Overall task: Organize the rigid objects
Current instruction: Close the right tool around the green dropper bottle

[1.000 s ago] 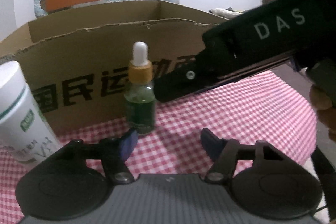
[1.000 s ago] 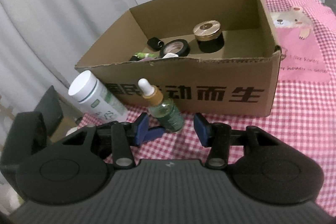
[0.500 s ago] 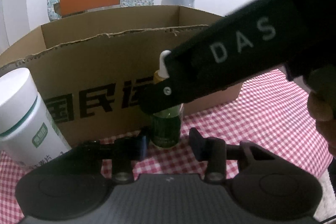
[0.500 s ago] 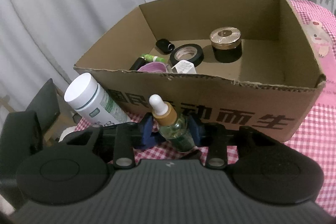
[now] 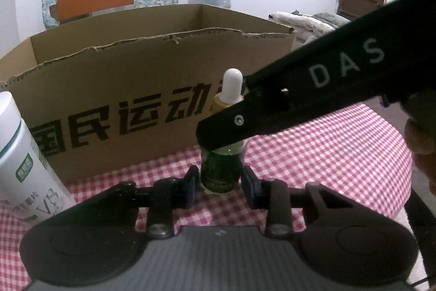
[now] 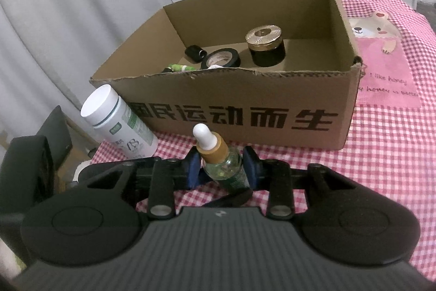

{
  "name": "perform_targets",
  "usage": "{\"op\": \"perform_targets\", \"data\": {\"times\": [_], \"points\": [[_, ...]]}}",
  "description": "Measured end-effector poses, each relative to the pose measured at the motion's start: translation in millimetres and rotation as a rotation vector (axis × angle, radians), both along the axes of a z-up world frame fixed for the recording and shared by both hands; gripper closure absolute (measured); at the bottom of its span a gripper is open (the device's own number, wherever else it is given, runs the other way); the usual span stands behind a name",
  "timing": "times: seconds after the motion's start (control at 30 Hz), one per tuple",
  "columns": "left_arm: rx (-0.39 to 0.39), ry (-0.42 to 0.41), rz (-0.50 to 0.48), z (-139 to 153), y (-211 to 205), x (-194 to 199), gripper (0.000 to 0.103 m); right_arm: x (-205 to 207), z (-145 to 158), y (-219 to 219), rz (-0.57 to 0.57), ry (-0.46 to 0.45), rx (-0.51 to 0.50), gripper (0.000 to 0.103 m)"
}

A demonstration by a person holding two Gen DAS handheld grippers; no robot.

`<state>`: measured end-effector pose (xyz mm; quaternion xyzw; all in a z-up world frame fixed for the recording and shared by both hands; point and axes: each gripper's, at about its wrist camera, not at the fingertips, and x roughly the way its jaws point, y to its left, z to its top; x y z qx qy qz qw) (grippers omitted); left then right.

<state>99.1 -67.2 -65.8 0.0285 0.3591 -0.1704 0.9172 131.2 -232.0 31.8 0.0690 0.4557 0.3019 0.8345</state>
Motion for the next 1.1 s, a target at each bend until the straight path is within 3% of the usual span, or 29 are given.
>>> {"op": "perform_targets", "data": {"times": [0.17,0.53,1.1], "points": [[0.043,-0.003,-0.004,0,-6,4,0.067,4,0,2,-0.001,-0.007,0.005,0.07],[0.043,0.027,0.011,6,-10,21,0.07,7,1,4,-0.001,-0.015,-0.002,0.071],[0.055,0.006,0.019,23,-15,10,0.07,-3,18,3,-0.002,-0.037,0.003,0.071]]}}
